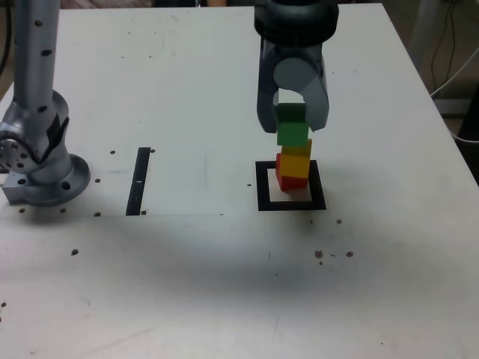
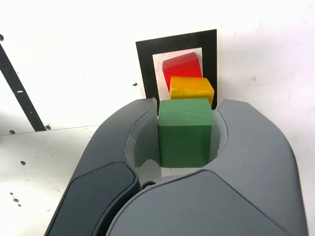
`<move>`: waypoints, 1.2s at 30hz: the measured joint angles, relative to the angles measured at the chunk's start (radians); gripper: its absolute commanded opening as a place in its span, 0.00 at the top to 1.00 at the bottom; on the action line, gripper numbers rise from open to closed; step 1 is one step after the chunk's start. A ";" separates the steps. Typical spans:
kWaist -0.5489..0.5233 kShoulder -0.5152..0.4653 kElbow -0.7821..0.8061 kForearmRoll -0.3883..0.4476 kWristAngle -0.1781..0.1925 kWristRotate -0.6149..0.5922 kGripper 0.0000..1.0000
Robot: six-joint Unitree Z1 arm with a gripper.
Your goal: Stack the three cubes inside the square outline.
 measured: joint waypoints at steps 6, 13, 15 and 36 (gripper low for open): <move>0.000 0.012 0.010 -0.030 0.002 0.000 0.87; 0.000 0.013 0.013 -0.034 -0.009 0.000 0.60; 0.000 0.016 0.016 -0.034 -0.013 0.000 0.49; 0.002 -0.004 0.050 -0.038 -0.039 -0.012 0.01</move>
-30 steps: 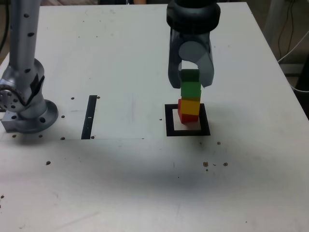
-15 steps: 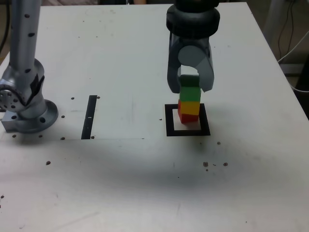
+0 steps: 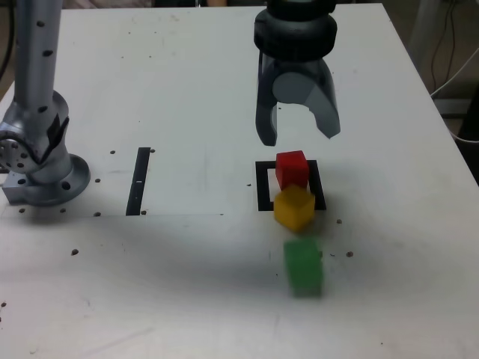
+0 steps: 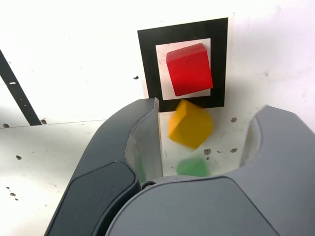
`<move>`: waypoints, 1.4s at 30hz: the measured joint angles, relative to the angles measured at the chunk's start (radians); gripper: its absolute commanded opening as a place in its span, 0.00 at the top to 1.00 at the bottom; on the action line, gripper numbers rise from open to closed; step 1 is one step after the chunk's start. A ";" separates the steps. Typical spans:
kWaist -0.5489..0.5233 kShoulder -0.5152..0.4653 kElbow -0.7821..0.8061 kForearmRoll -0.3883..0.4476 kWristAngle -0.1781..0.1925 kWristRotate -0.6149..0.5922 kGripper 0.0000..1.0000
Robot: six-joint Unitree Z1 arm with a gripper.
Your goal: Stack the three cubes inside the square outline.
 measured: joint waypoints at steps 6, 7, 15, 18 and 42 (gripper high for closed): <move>0.000 -0.029 0.002 0.008 0.002 0.000 0.01; 0.000 -0.029 0.006 0.008 0.002 0.001 0.01; -0.001 -0.030 0.058 0.005 -0.020 0.010 0.01; -0.018 -0.032 0.090 -0.030 -0.028 0.010 0.01; -0.230 0.134 0.055 -0.095 -0.089 -0.314 0.01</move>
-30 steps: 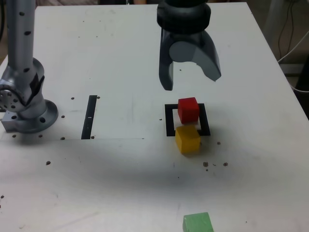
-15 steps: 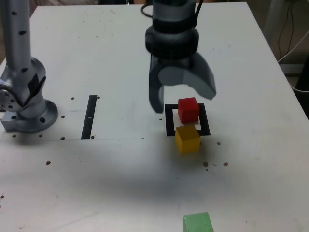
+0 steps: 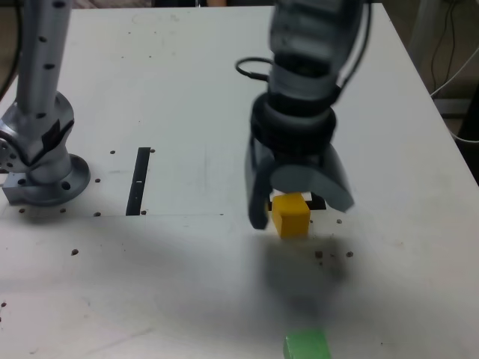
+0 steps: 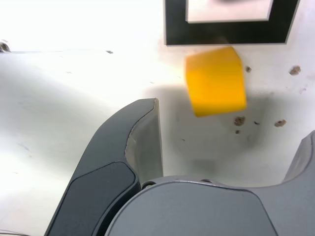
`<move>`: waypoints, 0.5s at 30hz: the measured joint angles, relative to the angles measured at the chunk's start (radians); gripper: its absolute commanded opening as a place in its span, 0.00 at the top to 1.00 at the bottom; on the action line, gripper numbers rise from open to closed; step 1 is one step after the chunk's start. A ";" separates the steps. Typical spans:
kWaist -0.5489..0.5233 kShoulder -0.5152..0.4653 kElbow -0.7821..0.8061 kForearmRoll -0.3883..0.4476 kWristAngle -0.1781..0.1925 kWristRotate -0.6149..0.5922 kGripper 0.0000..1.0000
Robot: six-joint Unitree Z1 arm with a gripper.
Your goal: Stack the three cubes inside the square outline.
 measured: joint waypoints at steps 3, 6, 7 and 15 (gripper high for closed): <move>0.000 0.018 -0.001 0.000 0.005 -0.008 0.01; 0.008 0.018 0.013 0.000 0.013 -0.016 0.01; 0.011 0.018 0.019 0.000 0.015 -0.017 0.01; 0.019 0.023 0.035 -0.015 0.016 -0.022 0.04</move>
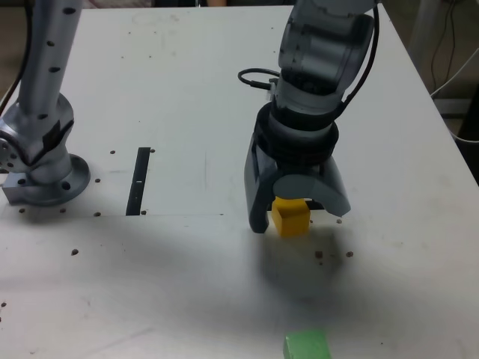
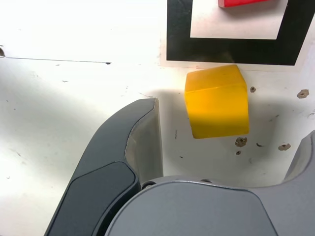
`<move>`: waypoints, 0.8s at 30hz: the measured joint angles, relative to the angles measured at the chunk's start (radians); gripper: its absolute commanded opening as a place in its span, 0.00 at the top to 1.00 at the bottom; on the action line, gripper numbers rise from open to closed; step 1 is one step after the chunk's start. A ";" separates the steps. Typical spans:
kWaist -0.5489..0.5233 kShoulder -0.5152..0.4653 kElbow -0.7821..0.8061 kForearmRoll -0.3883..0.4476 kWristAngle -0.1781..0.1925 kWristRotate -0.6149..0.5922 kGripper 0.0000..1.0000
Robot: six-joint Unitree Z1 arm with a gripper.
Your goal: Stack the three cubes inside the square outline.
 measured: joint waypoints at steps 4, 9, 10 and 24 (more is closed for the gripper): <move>0.017 0.013 0.008 -0.008 0.000 0.012 0.10; 0.060 0.042 0.019 -0.022 -0.016 0.068 0.16; 0.067 0.047 0.021 -0.029 -0.019 0.079 0.17; 0.079 0.052 0.010 -0.036 -0.034 0.109 0.58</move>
